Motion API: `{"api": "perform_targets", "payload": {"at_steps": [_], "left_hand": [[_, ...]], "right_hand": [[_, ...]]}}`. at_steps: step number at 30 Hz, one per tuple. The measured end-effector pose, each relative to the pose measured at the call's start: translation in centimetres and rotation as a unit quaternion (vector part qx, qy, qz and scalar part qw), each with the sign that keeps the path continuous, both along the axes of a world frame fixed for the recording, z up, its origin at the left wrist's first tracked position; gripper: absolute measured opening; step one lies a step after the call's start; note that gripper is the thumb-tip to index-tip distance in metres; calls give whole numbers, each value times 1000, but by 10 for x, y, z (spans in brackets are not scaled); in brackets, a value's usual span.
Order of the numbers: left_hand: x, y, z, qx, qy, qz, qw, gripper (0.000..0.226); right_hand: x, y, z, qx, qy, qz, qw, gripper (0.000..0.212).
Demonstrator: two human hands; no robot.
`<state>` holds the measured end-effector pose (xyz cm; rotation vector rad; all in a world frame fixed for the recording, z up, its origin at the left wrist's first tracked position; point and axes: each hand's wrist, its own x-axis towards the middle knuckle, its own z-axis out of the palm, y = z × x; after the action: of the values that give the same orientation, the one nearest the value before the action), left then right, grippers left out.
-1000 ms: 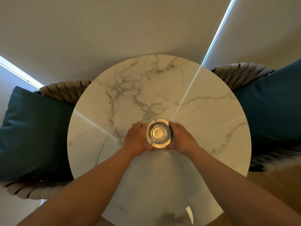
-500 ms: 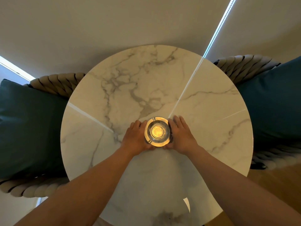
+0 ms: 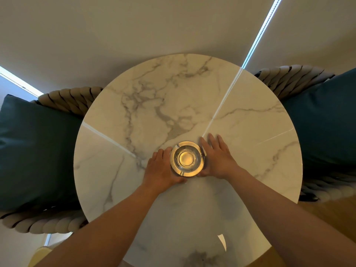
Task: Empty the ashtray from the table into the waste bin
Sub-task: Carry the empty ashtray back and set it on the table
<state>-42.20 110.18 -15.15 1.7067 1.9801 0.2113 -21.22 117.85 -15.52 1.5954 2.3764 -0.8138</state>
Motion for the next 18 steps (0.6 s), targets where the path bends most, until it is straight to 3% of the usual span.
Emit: {"api": "perform_targets", "payload": {"at_steps": [14,18], "left_hand": [[10,-13,4,-7,15,53,998,92],[9,-16,7,-15,11,58,998,97]], "right_hand": [[-1,1,0,1,5,11,1000,122],[-2,2,3,2,-2,15,1000,122]]}}
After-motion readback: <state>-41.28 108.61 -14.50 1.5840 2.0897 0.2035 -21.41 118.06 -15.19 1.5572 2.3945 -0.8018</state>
